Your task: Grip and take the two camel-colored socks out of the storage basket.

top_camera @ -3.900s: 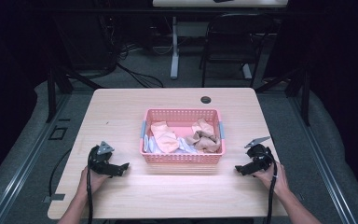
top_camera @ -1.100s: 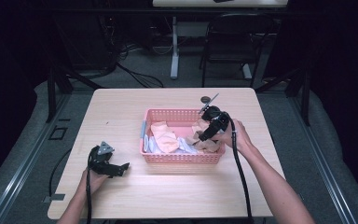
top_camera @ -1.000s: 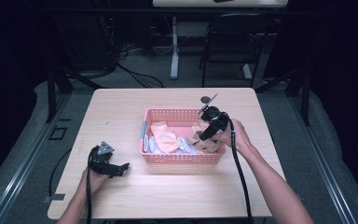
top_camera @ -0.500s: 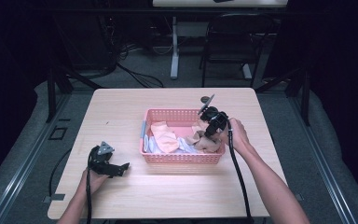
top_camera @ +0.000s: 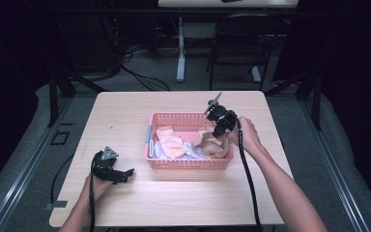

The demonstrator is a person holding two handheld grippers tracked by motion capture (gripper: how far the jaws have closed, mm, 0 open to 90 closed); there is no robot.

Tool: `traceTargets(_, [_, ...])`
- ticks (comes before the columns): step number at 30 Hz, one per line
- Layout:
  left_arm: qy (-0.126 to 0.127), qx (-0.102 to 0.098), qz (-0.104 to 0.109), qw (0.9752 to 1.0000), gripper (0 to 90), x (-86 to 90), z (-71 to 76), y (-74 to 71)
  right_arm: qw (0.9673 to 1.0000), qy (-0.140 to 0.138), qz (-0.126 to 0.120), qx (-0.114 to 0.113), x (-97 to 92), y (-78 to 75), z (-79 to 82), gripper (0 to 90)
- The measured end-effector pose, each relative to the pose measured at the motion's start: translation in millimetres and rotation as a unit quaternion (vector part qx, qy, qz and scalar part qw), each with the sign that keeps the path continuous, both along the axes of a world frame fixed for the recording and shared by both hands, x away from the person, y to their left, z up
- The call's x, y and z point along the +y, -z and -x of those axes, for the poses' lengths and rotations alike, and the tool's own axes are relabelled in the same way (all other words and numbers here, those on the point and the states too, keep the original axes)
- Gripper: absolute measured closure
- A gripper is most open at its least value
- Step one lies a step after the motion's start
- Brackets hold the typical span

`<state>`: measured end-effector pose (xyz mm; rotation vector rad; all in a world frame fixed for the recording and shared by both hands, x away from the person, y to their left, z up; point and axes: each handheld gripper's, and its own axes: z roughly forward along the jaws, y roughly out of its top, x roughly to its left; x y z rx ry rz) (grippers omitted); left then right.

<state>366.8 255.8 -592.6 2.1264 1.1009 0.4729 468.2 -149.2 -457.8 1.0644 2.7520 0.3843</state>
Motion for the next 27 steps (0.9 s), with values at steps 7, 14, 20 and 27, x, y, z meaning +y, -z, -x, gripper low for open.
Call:
traceTargets(7, [0.0,0.0,0.0,1.0,0.0,0.0,0.0,0.0,1.0,-0.008,-0.004,-0.001,1.8,-14.3,1.2,84.2])
traceTargets(14, [0.0,0.0,0.0,1.0,0.0,0.0,0.0,0.0,0.9998,-0.009,-0.016,-0.002,1.8,-26.8,3.1,84.4])
traceTargets(20, [0.0,0.0,0.0,1.0,0.0,0.0,0.0,0.0,0.9998,-0.013,-0.016,-0.004,0.6,-39.4,6.1,84.9])
traceTargets(27, [0.0,0.0,0.0,1.0,0.0,0.0,0.0,0.0,0.999,-0.011,-0.037,-0.022,-4.2,-61.0,9.9,84.9])
